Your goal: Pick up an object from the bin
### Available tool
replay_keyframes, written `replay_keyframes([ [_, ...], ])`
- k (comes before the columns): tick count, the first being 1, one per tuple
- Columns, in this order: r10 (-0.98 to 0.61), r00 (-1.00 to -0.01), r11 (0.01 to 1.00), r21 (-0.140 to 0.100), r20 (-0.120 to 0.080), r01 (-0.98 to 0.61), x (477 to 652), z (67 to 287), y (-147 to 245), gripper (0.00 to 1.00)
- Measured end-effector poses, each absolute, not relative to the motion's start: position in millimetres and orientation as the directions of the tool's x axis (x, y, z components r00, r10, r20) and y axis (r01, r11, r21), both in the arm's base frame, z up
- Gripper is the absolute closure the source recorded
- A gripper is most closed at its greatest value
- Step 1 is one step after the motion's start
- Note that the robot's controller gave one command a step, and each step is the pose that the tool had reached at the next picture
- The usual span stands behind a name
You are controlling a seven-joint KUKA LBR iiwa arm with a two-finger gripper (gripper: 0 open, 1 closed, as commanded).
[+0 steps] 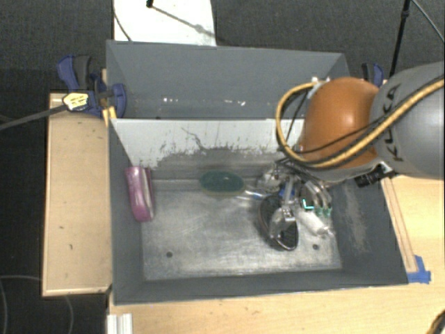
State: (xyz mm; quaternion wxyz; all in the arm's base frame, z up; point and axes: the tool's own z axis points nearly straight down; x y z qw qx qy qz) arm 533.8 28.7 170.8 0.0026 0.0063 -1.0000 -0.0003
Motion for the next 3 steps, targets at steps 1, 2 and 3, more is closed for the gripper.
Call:
replay_keyframes([
  [1, -0.099, -0.995, 0.995, 0.009, -0.012, -0.099, 585.7, 73, -15, 0.00],
  [2, -0.100, -0.995, 0.995, 0.008, -0.018, -0.100, 587.1, 78, -13, 1.00],
  [3, -0.358, -0.934, 0.934, -0.003, -0.008, -0.358, 563.4, 217, -13, 1.00],
])
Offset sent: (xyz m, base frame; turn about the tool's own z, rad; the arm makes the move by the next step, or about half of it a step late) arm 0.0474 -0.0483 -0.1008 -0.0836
